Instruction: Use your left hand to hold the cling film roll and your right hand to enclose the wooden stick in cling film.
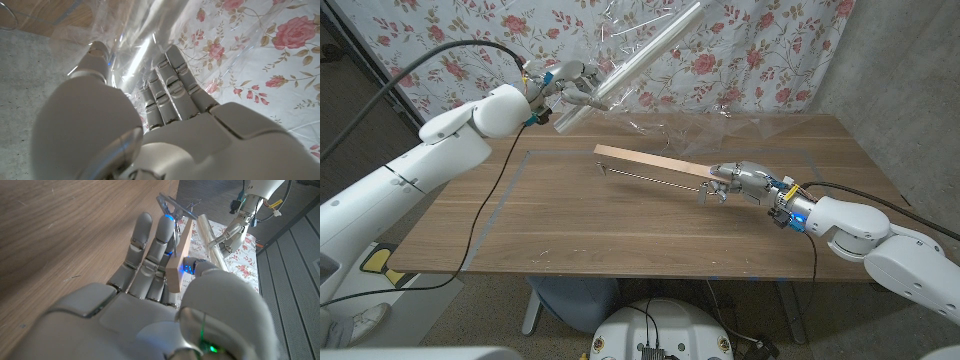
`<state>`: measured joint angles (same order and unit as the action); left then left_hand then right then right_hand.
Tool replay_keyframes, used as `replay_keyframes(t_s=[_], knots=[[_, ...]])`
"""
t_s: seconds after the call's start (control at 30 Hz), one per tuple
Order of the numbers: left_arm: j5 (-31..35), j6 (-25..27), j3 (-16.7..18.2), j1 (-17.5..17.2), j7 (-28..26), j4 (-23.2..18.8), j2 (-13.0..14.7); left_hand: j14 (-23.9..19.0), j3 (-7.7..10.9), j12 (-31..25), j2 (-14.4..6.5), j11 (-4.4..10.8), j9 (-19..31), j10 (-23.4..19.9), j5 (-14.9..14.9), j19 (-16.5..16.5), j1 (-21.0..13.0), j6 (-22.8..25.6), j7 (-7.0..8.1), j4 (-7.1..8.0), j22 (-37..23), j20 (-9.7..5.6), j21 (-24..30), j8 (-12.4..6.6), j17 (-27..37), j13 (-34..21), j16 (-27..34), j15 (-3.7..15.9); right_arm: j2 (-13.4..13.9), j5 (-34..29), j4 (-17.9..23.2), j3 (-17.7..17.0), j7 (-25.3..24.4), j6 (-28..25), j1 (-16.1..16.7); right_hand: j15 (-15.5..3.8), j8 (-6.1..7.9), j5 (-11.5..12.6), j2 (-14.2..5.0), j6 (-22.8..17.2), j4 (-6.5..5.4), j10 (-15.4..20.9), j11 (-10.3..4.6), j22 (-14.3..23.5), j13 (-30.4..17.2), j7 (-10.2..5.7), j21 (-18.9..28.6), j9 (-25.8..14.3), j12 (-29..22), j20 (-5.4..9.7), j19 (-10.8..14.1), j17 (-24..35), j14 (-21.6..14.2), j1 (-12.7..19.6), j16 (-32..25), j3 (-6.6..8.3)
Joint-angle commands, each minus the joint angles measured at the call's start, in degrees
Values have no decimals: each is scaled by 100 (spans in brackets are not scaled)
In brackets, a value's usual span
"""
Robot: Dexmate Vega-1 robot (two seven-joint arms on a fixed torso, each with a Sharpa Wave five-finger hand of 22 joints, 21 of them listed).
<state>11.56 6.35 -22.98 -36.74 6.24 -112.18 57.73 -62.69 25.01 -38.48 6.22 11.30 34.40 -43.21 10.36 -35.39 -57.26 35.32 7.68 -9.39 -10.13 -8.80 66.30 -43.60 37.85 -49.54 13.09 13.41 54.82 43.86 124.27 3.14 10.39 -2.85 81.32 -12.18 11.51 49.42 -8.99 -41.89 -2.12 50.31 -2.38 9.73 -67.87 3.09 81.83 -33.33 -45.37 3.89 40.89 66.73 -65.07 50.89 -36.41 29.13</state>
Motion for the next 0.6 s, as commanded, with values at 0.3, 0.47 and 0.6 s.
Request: replay_keyframes(t_s=[0.3,0.47,0.6], knots=[[-48,-426,4,122,472,-80,86,-78,-48,-92,-1223,65,-25,-74,43,-1,-1339,469,247,-49,-5,8,23,-93,39,-45,5,30,138,98,-147,242,-206,198,-216,-40,36,34,-113,-546,918,455,-401,17,-19,-524,29,-6,-49,257,34,12,-26,24,0,1604],[-44,-815,197,-157,-71,17,0,-78,-48,-92,-1223,65,-25,-74,43,-1,-1339,469,247,-49,-5,8,23,-93,39,-45,5,30,177,148,-145,182,-288,190,-177,-37,34,34,-114,-543,915,456,-398,16,-18,-522,29,-3,-50,258,34,8,-14,22,6,1604],[-39,-922,220,-171,-59,25,-3,-78,-48,-92,-1223,65,-25,-74,43,-1,-1339,469,247,-49,-5,8,23,-93,39,-45,5,30,211,155,-145,142,-322,195,-156,-38,39,34,-114,-541,913,451,-402,15,-2,-529,26,-14,-40,255,32,11,-17,20,1,1602]])
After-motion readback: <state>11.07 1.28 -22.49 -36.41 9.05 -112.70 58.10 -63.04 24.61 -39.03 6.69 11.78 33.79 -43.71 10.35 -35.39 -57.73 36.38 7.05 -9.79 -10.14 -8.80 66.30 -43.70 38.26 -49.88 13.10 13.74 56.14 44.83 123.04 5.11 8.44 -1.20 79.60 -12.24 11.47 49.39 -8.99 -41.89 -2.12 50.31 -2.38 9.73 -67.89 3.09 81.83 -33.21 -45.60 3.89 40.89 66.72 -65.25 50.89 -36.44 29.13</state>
